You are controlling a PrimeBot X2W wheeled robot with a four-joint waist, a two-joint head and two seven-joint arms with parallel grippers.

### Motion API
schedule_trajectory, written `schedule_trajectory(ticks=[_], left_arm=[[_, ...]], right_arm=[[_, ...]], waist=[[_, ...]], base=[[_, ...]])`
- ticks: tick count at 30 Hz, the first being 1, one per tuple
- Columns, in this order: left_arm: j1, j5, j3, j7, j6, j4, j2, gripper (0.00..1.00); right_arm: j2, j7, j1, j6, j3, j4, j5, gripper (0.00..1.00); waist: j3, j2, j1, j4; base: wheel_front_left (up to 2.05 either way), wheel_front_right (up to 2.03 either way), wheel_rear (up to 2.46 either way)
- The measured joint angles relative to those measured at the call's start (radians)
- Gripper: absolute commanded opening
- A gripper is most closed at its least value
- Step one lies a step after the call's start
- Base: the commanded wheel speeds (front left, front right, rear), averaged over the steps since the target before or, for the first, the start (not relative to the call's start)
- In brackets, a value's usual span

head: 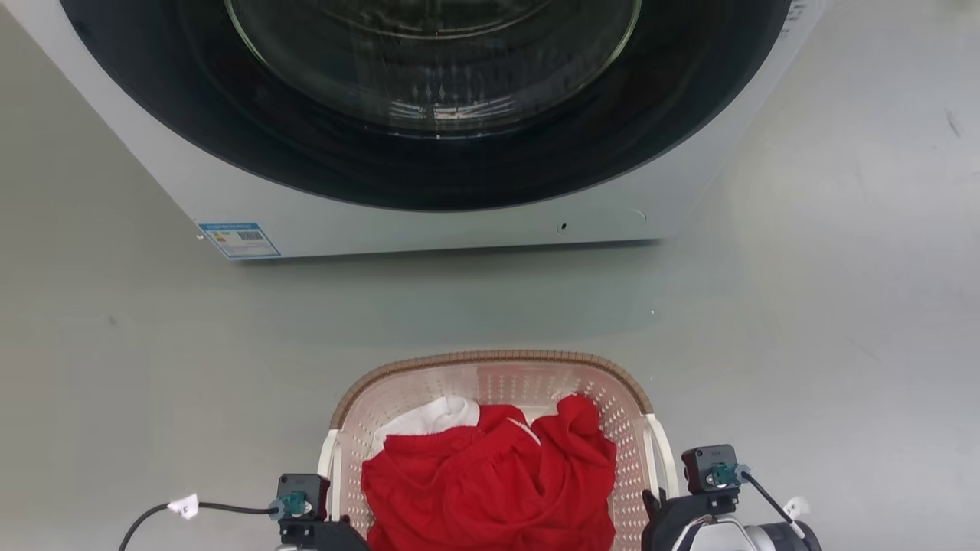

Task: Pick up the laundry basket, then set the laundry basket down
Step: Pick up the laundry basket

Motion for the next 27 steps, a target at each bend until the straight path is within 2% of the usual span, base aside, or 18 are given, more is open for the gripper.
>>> schedule_trajectory(ticks=[13, 27], left_arm=[[0.116, -0.052, -0.067, 0.072, 0.006, 0.007, 0.005, 0.00], [0.186, -0.105, -0.114, 0.137, 0.022, 0.007, 0.005, 0.00]], right_arm=[[0.000, 0.098, 0.110, -0.002, 0.080, -0.004, 0.074, 0.00], [0.002, 0.179, 0.172, -0.009, 0.132, 0.011, 0.133, 0.00]], waist=[[-0.175, 0.0001, 0.0001, -0.006], [-0.286, 0.0000, 0.0001, -0.014]], base=[[0.00, 0.00, 0.00], [0.00, 0.00, 0.00]])
